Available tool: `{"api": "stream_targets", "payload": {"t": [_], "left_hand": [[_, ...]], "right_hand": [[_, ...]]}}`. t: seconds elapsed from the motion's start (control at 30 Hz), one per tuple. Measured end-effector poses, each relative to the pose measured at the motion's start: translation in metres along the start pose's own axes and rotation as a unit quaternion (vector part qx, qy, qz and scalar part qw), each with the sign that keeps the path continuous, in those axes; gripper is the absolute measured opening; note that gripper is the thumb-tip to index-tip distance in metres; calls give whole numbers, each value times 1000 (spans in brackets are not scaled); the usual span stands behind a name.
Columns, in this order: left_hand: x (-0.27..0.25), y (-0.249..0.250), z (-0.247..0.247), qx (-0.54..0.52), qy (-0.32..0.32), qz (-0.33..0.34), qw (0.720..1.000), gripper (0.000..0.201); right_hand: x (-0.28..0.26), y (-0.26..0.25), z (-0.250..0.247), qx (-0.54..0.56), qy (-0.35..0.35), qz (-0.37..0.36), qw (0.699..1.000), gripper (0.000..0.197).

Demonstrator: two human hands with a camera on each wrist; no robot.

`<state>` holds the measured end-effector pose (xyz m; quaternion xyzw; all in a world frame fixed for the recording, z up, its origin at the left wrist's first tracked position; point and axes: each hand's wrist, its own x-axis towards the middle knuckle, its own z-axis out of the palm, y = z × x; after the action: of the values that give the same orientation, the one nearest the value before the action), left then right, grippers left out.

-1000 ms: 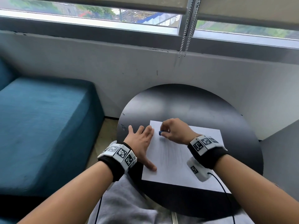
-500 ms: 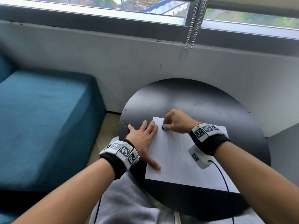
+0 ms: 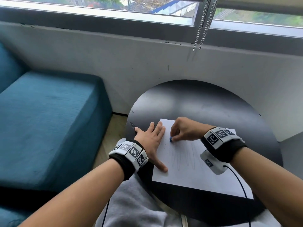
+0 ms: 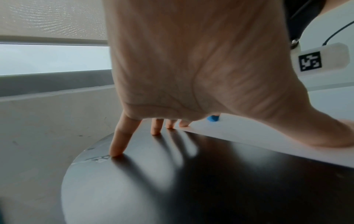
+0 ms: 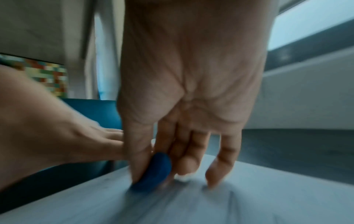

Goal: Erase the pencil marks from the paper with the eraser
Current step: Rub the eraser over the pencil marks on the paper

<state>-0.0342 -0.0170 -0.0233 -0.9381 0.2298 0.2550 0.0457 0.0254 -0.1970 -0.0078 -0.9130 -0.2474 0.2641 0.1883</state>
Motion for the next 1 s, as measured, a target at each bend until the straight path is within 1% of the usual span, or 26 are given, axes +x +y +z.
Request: {"api": "stream_targets", "payload": {"t": [0.03,0.07,0.1,0.2,0.23,0.27,0.37,0.4,0.43,0.53,0.57,0.6,0.7,0.73,0.77,0.87,0.9,0.97,1.0], "left_hand": [[0,0,0,-1,-1,-1,1000,152],[0,0,0,0,-1,-1,1000,152],[1,0,0,2,1,0,1000,151],[1,0,0,5,8,2,1000,150],[1,0,0,4,8,1,1000,150],[1,0,0,3,6,1,1000,151],[0,1,-1,-2,-3,0,1000,152],[0,1,-1,-1,-3,-1,1000,152],[0,1,-1,1,-2,-1,1000,152],[0,1,-1,6,2,0,1000,151],[-1,1,-1,4,1,-1,1000,151],[-1,2,-1,3,0,-1,1000,151],[-1,4,-2,3,-11,-7,1000,152],[-1,4,-3,4,-13,-10,1000,152],[-1,4,-3,6,-13,-11,1000,152],[0,4,-5,20,-10,-9,1000,151],[0,4,-5,20,-10,-8,1000,151],[0,4,-4,22,-9,-8,1000,151],[0,4,-4,22,-9,-8,1000,151]], "right_hand": [[-2,-4,2,-8,-31,-8,999,9],[-3,-5,2,-7,-39,-9,999,9],[-2,-3,1,1,-24,-5,1000,10],[0,5,1,18,67,18,997,11],[-3,4,4,25,72,16,997,10],[-7,2,9,31,53,8,998,8],[-20,-14,23,21,-58,-28,998,7],[-21,-16,22,20,-65,-30,997,8],[-20,-14,20,23,-47,-27,998,9],[-14,-5,16,41,41,-9,998,9],[-15,-5,18,49,49,-8,998,8],[-19,-6,22,53,35,-13,998,7],[-32,-22,32,35,-83,-33,995,5],[-31,-23,29,33,-96,-30,994,6],[-27,-22,24,29,-82,-24,996,8],[-3,-7,5,10,34,15,999,10],[4,-3,-1,9,60,28,998,9],[11,2,-7,11,85,42,995,9],[10,1,-6,13,83,43,996,8]]}}
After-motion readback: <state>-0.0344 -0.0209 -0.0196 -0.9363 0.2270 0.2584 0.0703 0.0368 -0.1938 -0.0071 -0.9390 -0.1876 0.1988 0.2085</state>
